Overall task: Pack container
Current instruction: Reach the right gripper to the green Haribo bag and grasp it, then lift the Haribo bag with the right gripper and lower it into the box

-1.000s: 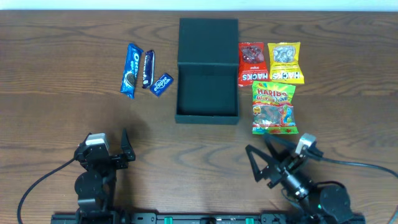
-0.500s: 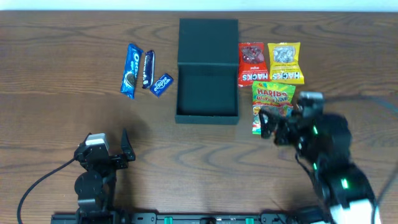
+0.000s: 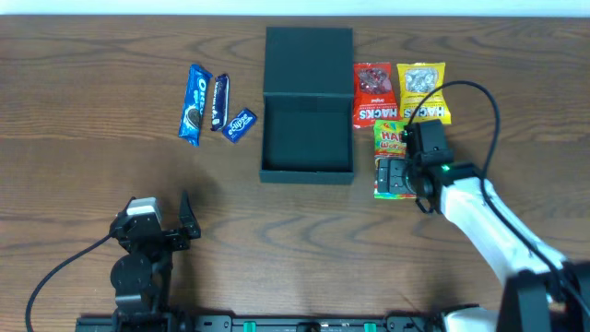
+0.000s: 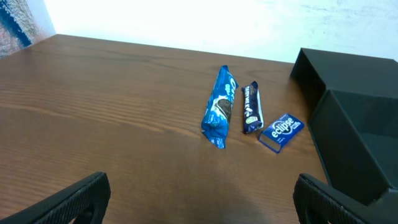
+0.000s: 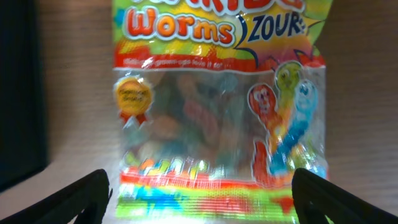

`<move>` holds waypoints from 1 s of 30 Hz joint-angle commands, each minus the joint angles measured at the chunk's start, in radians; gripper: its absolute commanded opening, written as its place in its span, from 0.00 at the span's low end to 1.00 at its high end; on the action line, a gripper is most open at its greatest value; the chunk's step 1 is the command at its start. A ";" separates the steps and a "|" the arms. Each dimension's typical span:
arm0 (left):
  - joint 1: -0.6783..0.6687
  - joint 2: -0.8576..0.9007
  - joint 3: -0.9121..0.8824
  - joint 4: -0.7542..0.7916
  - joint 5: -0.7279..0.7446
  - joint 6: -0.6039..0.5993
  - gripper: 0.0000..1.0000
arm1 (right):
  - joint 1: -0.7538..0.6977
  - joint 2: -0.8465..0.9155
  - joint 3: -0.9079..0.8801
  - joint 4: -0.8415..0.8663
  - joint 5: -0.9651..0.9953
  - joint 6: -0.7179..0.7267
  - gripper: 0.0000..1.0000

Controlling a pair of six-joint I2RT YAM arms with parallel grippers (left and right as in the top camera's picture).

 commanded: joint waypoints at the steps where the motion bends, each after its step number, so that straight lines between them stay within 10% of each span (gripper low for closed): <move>1: 0.002 -0.006 -0.029 -0.007 -0.007 0.003 0.95 | -0.010 0.052 0.027 0.037 0.051 -0.016 0.89; 11: 0.002 -0.006 -0.028 -0.007 -0.007 0.004 0.95 | -0.010 0.181 0.027 0.131 0.065 -0.027 0.63; 18: 0.002 -0.006 -0.029 -0.007 -0.007 0.004 0.95 | -0.010 0.207 0.027 0.103 0.068 -0.026 0.01; 30: 0.002 -0.006 -0.029 -0.007 -0.007 0.004 0.95 | -0.009 -0.027 0.040 -0.007 0.044 -0.026 0.01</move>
